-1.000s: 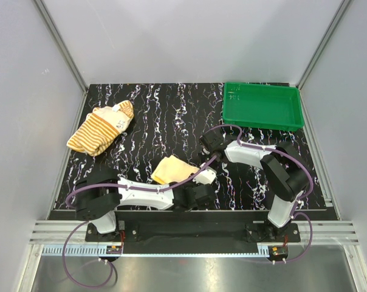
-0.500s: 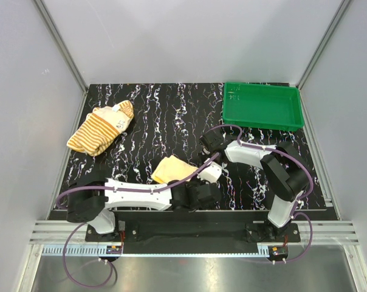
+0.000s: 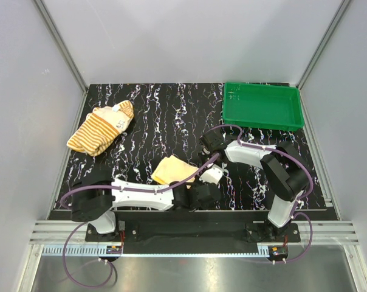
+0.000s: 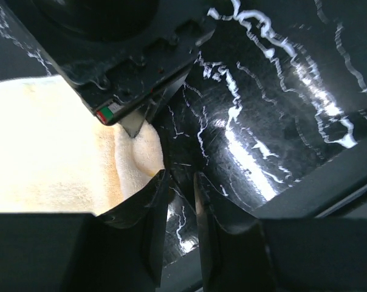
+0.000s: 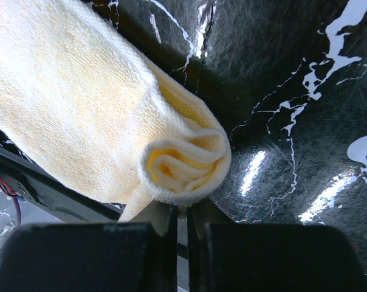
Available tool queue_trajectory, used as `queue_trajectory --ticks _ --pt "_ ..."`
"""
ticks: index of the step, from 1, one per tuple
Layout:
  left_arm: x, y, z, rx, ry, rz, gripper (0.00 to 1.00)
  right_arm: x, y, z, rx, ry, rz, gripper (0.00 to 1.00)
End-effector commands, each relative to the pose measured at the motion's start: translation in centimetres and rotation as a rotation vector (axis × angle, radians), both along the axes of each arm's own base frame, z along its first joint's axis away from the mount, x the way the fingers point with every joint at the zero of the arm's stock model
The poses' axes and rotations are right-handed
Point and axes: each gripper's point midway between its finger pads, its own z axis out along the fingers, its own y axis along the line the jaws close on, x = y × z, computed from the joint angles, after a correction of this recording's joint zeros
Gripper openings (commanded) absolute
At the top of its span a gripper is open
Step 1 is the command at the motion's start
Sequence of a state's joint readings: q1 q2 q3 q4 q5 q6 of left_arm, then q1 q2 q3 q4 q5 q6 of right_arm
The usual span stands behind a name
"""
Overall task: Roll the towels
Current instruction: Roll the towel
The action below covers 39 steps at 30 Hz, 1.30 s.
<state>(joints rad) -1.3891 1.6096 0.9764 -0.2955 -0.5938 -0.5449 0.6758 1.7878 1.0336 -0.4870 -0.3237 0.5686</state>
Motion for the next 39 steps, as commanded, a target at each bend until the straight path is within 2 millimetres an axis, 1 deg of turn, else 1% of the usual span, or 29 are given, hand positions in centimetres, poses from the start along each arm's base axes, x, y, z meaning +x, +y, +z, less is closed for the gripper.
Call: queue_trajectory --ticks 1,5,9,11,13,15,19,23,24,26,27,31,39 --pt "0.5 -0.7 -1.5 -0.047 0.053 0.011 0.27 -0.4 -1.3 -1.2 -0.055 0.019 0.007 0.00" --pt "1.3 1.0 -3.1 -0.008 0.070 0.075 0.27 -0.5 -1.4 -1.4 -0.062 0.019 0.007 0.00" --pt "2.2 3.1 -4.1 0.017 0.082 0.149 0.26 -0.5 -1.5 -1.6 -0.065 0.024 0.008 0.00" --pt "2.3 4.1 -4.6 0.035 0.085 0.170 0.26 -0.5 -1.5 -1.7 -0.063 0.026 0.005 0.00" --pt "2.3 4.8 -4.6 0.048 0.079 0.181 0.27 -0.5 -1.3 -1.7 -0.061 0.025 0.009 0.00" --pt "2.2 5.0 -4.6 0.051 0.083 0.182 0.28 -0.5 -1.3 -1.8 -0.062 0.028 0.011 0.00" --pt "1.8 4.9 -4.7 0.054 0.104 0.166 0.33 -0.4 -1.3 -1.9 -0.066 0.031 0.010 0.00" --pt "1.4 5.0 -4.9 0.086 0.129 0.163 0.43 -0.4 -1.4 -1.9 -0.073 0.025 0.008 0.00" --pt "1.3 5.6 -5.1 0.113 0.134 0.172 0.46 -0.4 -1.4 -1.9 -0.073 0.026 0.006 0.00" --pt "1.2 5.8 -5.0 0.124 0.141 0.192 0.49 -0.5 -1.6 -1.9 -0.078 0.026 0.005 0.00" --pt "1.1 6.5 -5.2 0.152 0.144 0.205 0.49 -0.5 -1.6 -2.0 -0.079 0.029 0.004 0.00" --pt "0.5 6.8 -5.9 0.173 0.176 0.185 0.49 -0.3 -1.5 -1.9 -0.075 0.024 0.005 0.00" --pt "-0.8 6.2 -7.6 0.235 0.223 0.117 0.48 -0.1 -1.4 -1.7 -0.077 0.023 0.006 0.00"
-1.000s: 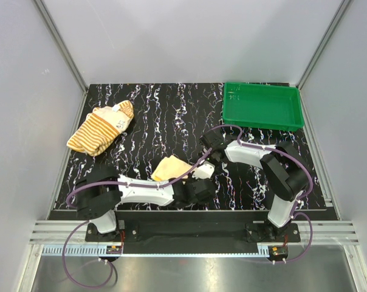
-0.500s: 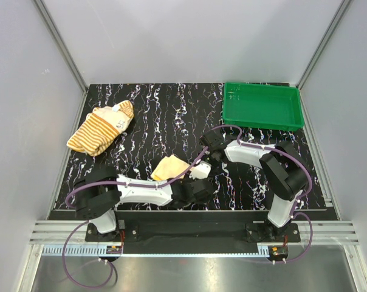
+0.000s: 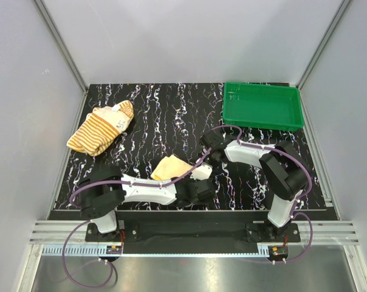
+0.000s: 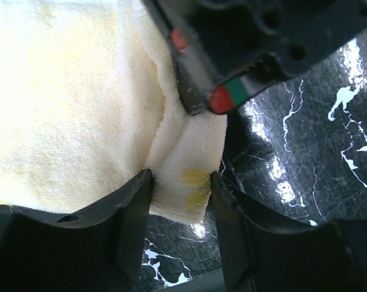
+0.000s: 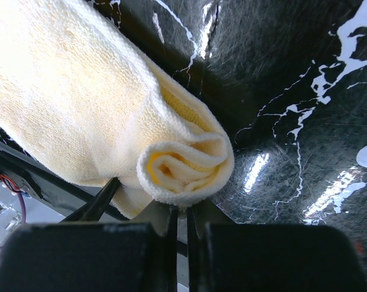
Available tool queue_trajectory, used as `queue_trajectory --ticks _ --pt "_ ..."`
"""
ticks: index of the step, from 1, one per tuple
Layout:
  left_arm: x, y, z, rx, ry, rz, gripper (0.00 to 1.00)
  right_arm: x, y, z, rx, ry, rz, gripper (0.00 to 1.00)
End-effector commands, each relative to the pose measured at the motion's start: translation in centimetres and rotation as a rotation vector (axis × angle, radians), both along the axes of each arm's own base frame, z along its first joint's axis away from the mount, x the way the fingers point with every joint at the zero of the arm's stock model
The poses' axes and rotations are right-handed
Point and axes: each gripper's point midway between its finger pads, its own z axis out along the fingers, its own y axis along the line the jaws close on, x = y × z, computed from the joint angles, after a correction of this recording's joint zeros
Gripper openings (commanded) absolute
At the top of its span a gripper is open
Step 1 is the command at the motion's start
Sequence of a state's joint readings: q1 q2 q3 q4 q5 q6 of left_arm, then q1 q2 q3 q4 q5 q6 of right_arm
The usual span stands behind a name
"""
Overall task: Roll the towels
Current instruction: Roll the towel
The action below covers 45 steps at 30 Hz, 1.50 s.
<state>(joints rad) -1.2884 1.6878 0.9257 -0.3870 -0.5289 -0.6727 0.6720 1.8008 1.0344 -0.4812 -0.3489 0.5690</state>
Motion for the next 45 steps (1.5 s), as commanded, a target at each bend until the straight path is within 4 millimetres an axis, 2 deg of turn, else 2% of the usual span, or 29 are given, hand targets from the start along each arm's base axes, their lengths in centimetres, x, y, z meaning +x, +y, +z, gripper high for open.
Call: queue_trajectory --ticks 1,7,12,15,16,18,19,23,27,28,31,34,35,37,38,39,42,45 --pt "-2.0 1.4 -2.3 0.112 0.096 -0.054 0.47 0.1 -1.6 -1.5 -0.092 0.001 0.003 0.00" --pt "-2.8 2.3 -3.3 0.168 0.131 -0.061 0.50 0.2 -2.1 -1.4 -0.106 -0.003 0.001 0.00" --pt "-3.1 3.0 -3.8 0.202 0.149 -0.052 0.49 0.6 -2.3 -1.0 -0.106 -0.009 -0.005 0.02" --pt "-3.5 3.2 -4.4 0.215 0.166 -0.059 0.42 0.8 -2.4 -0.9 -0.109 -0.012 -0.005 0.04" --pt "-3.5 3.3 -4.7 0.223 0.168 -0.060 0.34 0.9 -2.5 -0.8 -0.111 -0.012 -0.007 0.04" --pt "-3.6 3.4 -5.0 0.230 0.173 -0.061 0.27 0.9 -2.7 -0.7 -0.116 -0.015 -0.006 0.05" --pt "-3.6 3.6 -5.3 0.241 0.176 -0.057 0.20 0.9 -2.9 -0.7 -0.123 -0.013 -0.010 0.06" --pt "-3.8 3.5 -5.9 0.257 0.191 -0.067 0.15 1.0 -3.3 -0.5 -0.127 -0.016 -0.016 0.09" --pt "-3.9 3.1 -6.0 0.257 0.201 -0.089 0.09 1.4 -4.0 0.1 -0.132 -0.029 -0.027 0.20" --pt "-3.9 2.9 -5.9 0.251 0.201 -0.093 0.08 1.7 -4.3 0.5 -0.130 -0.041 -0.039 0.27" --pt "-3.8 2.4 -5.4 0.243 0.203 -0.107 0.06 2.5 -5.1 1.8 -0.127 -0.064 -0.055 0.37" --pt "-3.8 1.8 -4.7 0.223 0.207 -0.111 0.06 3.8 -6.7 3.6 -0.133 -0.099 -0.089 0.47" --pt "-3.9 1.4 -4.5 0.209 0.214 -0.116 0.06 4.3 -8.0 4.1 -0.148 -0.104 -0.116 0.53" --pt "-3.9 0.8 -3.8 0.190 0.216 -0.120 0.06 5.6 -9.4 5.6 -0.158 -0.141 -0.152 0.56" --pt "-4.1 0.6 -3.7 0.183 0.224 -0.120 0.06 5.9 -10.9 6.1 -0.174 -0.133 -0.179 0.57" --pt "-4.1 0.2 -3.3 0.165 0.227 -0.118 0.06 6.6 -11.6 7.1 -0.170 -0.158 -0.202 0.60" --pt "-4.3 -0.8 -2.4 0.120 0.245 -0.116 0.06 7.5 -13.8 9.1 -0.183 -0.193 -0.245 0.62" --pt "-4.8 -1.9 -1.4 0.063 0.273 -0.118 0.05 7.1 -14.0 10.3 -0.170 -0.214 -0.249 0.64"
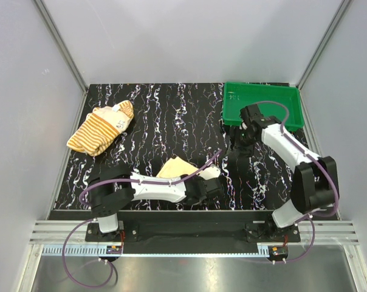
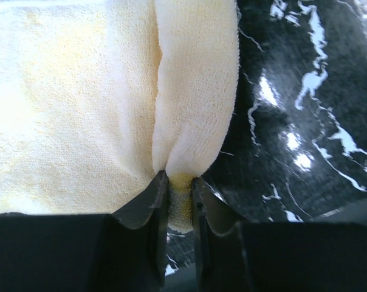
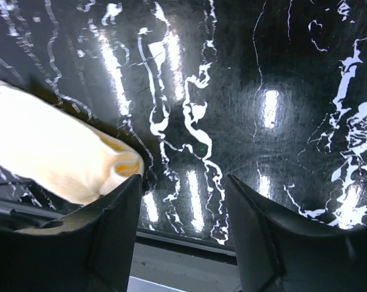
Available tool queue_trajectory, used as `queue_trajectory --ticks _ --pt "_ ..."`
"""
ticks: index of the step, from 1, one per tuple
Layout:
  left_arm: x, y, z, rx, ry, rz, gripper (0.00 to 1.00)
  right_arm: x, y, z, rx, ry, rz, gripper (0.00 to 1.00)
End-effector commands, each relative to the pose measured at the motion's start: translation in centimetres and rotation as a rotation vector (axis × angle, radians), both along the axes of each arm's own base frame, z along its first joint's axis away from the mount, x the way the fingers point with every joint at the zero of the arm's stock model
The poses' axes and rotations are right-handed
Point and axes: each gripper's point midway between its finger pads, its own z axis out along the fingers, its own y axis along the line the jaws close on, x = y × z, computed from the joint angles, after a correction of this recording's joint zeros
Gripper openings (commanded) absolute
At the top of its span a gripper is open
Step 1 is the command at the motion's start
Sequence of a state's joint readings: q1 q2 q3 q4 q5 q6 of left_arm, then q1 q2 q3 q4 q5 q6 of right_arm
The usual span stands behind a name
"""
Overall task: Roll the towels
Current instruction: Roll the towel
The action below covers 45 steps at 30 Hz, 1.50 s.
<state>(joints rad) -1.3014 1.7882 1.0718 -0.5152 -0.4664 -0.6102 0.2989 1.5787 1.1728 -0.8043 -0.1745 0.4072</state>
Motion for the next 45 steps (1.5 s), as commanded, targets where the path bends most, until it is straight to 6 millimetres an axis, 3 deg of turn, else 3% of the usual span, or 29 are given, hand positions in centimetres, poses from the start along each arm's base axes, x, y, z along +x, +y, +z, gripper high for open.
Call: queue_trajectory --ticks 1,5,11,13,17,18,20,22,25,30,31,33,34,35,39,45 --pt "-4.0 -0.8 -0.8 -0.049 0.220 -0.021 0.05 -1.0 -0.2 3.0 0.006 -0.053 0.033 0.64" --pt "-4.5 -3.3 1.2 -0.196 0.287 -0.028 0.05 -3.1 -0.6 2.7 0.038 -0.062 -0.006 0.71" --pt "-4.1 -5.8 3.8 -0.394 0.367 -0.005 0.04 -5.4 -0.1 4.2 0.148 -0.129 -0.040 0.81" --pt "-3.3 -6.7 4.4 -0.471 0.389 0.011 0.03 -6.0 0.7 5.7 0.219 -0.170 -0.029 0.81" --pt "-2.8 -6.8 5.2 -0.627 0.473 0.069 0.01 -7.6 1.6 7.1 0.329 -0.222 -0.026 0.87" --pt "-2.4 -5.7 4.3 -0.632 0.485 0.105 0.00 -7.9 2.0 7.3 0.363 -0.218 -0.019 0.87" --pt "-1.9 -6.1 5.2 -0.727 0.502 0.120 0.00 -8.4 2.7 6.9 0.421 -0.214 -0.019 0.87" --pt "-1.3 -5.3 4.7 -0.778 0.505 0.153 0.00 -8.7 4.0 7.0 0.511 -0.198 0.001 0.87" --pt "-0.8 -4.4 4.8 -0.863 0.524 0.196 0.00 -9.8 4.9 4.8 0.589 -0.142 -0.002 0.87" --pt "0.0 -3.3 5.4 -1.035 0.565 0.286 0.00 -10.0 5.4 4.1 0.652 -0.155 -0.006 0.87" --pt "0.4 -3.7 6.5 -1.108 0.555 0.265 0.00 -10.2 5.5 3.4 0.656 -0.141 -0.008 0.87" --pt "0.4 -2.5 5.6 -1.147 0.581 0.331 0.00 -10.0 5.8 3.1 0.672 -0.144 -0.008 0.86" --pt "0.7 -2.7 6.5 -1.206 0.573 0.317 0.00 -10.2 5.9 2.6 0.671 -0.135 -0.008 0.86" --pt "0.3 -2.0 5.6 -1.211 0.599 0.359 0.00 -10.1 6.0 2.1 0.667 -0.124 -0.010 0.86" --pt "0.7 -1.3 5.6 -1.279 0.616 0.402 0.00 -9.9 7.0 0.6 0.653 -0.116 -0.001 0.84" --pt "0.7 -0.4 4.6 -1.280 0.615 0.470 0.00 -10.6 10.3 -2.4 0.580 -0.078 0.079 0.75"
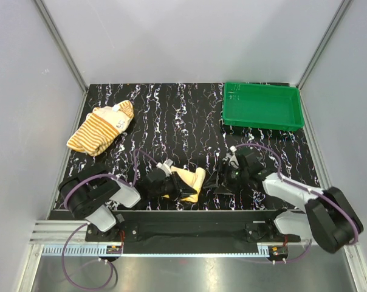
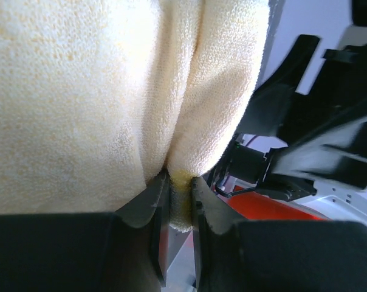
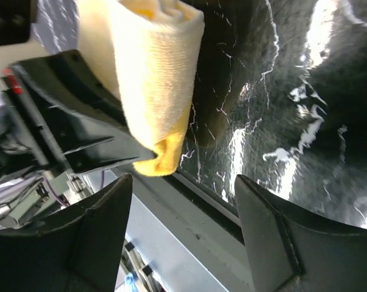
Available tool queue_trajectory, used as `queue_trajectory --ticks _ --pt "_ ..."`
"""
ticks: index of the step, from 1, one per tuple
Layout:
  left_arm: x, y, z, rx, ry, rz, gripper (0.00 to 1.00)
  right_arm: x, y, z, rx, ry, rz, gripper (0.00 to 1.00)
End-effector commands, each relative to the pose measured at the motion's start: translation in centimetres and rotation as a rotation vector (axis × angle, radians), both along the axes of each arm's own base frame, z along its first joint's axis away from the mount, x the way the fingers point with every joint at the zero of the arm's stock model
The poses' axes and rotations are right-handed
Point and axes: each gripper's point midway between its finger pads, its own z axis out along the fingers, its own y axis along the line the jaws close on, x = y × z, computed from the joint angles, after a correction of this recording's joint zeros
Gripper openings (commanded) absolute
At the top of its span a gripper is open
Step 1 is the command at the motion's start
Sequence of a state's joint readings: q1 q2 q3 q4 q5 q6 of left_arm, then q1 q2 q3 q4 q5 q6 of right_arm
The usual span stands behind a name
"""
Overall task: Roll the towels
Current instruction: Roll the towel
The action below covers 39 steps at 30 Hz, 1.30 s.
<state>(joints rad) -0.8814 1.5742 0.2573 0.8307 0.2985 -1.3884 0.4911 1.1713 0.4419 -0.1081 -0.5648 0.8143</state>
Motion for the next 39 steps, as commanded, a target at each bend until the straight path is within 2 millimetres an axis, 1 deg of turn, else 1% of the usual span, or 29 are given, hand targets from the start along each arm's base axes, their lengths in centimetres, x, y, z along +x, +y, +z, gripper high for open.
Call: queue_trajectory --ticks 1,2,3,4,6,7,9,10,12,14,15,16,19,25,27,29,30,33,34,35,36,37,38,39 --pt "0.9 -0.3 1.9 -0.091 -0.027 0.042 0.00 1.7 1.8 -0.3 0.010 -0.075 -0.006 0.74" --pt "0.9 -0.3 1.8 -0.087 -0.019 0.046 0.00 1.6 1.9 -1.1 0.002 -0.058 -0.005 0.72" --pt "0.8 -0.1 1.5 -0.079 -0.008 0.049 0.00 2.0 2.1 -1.3 0.011 -0.069 -0.007 0.71" --pt "0.8 0.0 1.3 -0.073 0.006 0.055 0.00 2.0 2.1 -2.1 -0.002 -0.052 -0.004 0.70" --pt "0.6 0.2 0.6 -0.054 0.030 0.062 0.00 2.3 2.5 -2.4 0.004 -0.064 0.005 0.68" --pt "0.4 0.5 0.2 -0.044 0.045 0.067 0.00 2.3 2.6 -3.1 -0.005 -0.049 0.011 0.68" --pt "0.4 0.6 -0.1 -0.037 0.052 0.073 0.00 2.6 3.2 -3.2 0.001 -0.067 0.030 0.66" --pt "0.3 0.7 -0.4 -0.028 0.059 0.073 0.00 2.6 3.4 -3.8 -0.006 -0.054 0.034 0.66" --pt "0.3 0.7 -0.6 -0.024 0.062 0.070 0.00 3.1 3.9 -3.8 0.005 -0.068 0.043 0.66" --pt "0.2 0.8 -1.0 -0.020 0.069 0.070 0.00 2.9 4.2 -4.5 -0.002 -0.055 0.053 0.64" --pt "0.2 0.9 -1.1 -0.019 0.070 0.072 0.00 3.1 4.5 -4.4 0.006 -0.062 0.056 0.64" --pt "0.1 0.9 -1.2 -0.016 0.072 0.074 0.00 3.0 4.5 -4.9 -0.001 -0.051 0.057 0.63" --pt "0.1 1.0 -1.5 -0.009 0.077 0.076 0.00 3.0 4.8 -5.2 0.004 -0.049 0.065 0.61" --pt "0.0 1.1 -1.8 -0.002 0.081 0.074 0.00 3.0 5.7 -5.5 0.003 -0.050 0.085 0.45" --pt "-0.1 1.0 -1.8 -0.002 0.082 0.067 0.00 3.0 6.1 -5.5 0.003 -0.055 0.094 0.38" --pt "-0.1 1.0 -1.8 -0.001 0.080 0.064 0.00 2.8 6.5 -5.7 0.002 -0.056 0.105 0.34" --pt "-0.1 0.9 -1.8 -0.001 0.081 0.058 0.00 2.9 6.6 -5.6 0.004 -0.056 0.105 0.29" --pt "-0.3 0.9 -1.8 0.011 0.074 0.039 0.10 2.9 6.8 -5.8 0.002 -0.053 0.108 0.22" --pt "-0.3 0.8 -1.7 0.021 0.055 0.025 0.15 3.0 6.9 -5.7 0.002 -0.055 0.108 0.20" --pt "-0.5 1.1 -2.4 0.062 0.069 0.018 0.19 3.0 6.8 -5.7 -0.005 -0.052 0.104 0.20" --pt "-0.4 1.1 -1.8 0.073 0.050 0.014 0.22 3.0 6.7 -5.7 -0.008 -0.051 0.104 0.19" --pt "-0.4 1.4 -2.1 0.114 0.021 -0.005 0.30 3.1 6.7 -5.5 -0.012 -0.058 0.100 0.19" --pt "-0.8 2.1 -3.0 0.196 0.047 -0.018 0.33 3.1 6.4 -5.7 -0.032 -0.051 0.099 0.18" --pt "-0.3 2.3 -2.3 0.222 0.008 -0.006 0.36 3.1 6.3 -5.6 -0.043 -0.054 0.101 0.18"
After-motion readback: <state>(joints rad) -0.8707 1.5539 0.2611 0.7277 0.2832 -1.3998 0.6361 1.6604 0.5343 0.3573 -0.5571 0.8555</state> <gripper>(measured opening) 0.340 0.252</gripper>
